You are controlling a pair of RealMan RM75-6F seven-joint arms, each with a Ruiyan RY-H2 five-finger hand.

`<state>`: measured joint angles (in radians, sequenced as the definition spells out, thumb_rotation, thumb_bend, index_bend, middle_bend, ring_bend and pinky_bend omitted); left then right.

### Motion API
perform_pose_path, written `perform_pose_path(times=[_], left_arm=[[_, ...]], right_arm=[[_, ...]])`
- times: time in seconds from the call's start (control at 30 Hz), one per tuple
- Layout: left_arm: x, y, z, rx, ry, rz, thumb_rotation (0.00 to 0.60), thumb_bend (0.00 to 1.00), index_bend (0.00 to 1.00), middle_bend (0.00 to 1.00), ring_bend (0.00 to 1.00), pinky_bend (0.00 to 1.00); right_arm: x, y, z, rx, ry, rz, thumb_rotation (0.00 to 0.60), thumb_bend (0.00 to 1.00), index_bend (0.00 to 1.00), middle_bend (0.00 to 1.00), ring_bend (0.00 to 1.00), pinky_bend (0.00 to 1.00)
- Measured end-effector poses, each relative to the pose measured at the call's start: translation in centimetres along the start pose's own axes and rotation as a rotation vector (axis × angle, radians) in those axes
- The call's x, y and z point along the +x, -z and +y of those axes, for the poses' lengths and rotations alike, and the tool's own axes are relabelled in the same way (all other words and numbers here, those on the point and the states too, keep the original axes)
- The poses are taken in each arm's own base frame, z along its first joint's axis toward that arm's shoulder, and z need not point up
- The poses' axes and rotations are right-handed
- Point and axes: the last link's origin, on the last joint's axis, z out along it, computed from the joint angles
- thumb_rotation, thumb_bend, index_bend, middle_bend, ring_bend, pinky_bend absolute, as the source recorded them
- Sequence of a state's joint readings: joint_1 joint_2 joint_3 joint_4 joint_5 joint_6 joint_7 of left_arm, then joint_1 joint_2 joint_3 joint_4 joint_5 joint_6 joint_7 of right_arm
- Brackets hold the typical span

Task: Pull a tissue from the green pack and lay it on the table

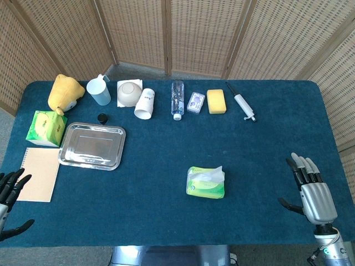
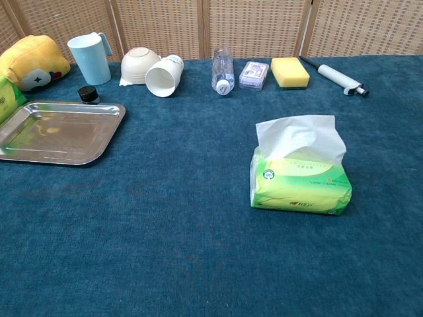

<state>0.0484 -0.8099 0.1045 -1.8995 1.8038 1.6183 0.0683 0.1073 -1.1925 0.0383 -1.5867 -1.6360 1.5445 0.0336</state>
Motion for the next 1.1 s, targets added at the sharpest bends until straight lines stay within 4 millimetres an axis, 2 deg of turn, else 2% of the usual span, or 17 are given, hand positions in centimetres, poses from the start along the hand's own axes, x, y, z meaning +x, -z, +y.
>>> perform_pose_path(times=[0.3, 0.53, 0.63, 0.83, 0.93, 1.1], left_arm=[[0.1, -0.1, -0.1, 0.005, 0.005, 0.0, 0.6, 0.0, 0.0, 0.0, 0.0, 0.0], [0.1, 0.4, 0.8, -0.03, 0.007, 0.002, 0.6, 0.0, 0.0, 0.0, 0.0, 0.0], [-0.1, 0.5, 1.0, -0.036, 0.006, -0.011, 0.6, 0.0, 0.0, 0.0, 0.0, 0.0], [-0.3, 0.3, 0.8, -0.031, 0.014, -0.033, 0.6, 0.0, 0.0, 0.0, 0.0, 0.0], [-0.2, 0.3, 0.6, -0.023, 0.019, -0.031, 0.6, 0.0, 0.0, 0.0, 0.0, 0.0], [0.1, 0.3, 0.3, -0.01, 0.03, -0.023, 0.6, 0.0, 0.0, 0.0, 0.0, 0.0]], right_arm=[[-0.4, 0.0, -0.4, 0.012, 0.007, -0.017, 0.6, 0.03, 0.0, 0.0, 0.0, 0.0], [-1.7, -1.0, -2.5, 0.093, -0.015, -0.076, 0.6, 0.03, 0.0, 0.0, 0.0, 0.0], [-2.7, -2.0, -3.9, 0.137, -0.028, -0.112, 0.6, 0.03, 0.0, 0.0, 0.0, 0.01], [-4.3, -4.7, -7.8, 0.249, -0.072, -0.151, 0.6, 0.04, 0.0, 0.02, 0.0, 0.09], [-5.1, -5.9, -9.5, 0.291, -0.082, -0.158, 0.6, 0.05, 0.01, 0.07, 0.03, 0.15], [-6.2, -7.6, -11.4, 0.32, -0.091, -0.17, 0.6, 0.12, 0.11, 0.17, 0.13, 0.25]])
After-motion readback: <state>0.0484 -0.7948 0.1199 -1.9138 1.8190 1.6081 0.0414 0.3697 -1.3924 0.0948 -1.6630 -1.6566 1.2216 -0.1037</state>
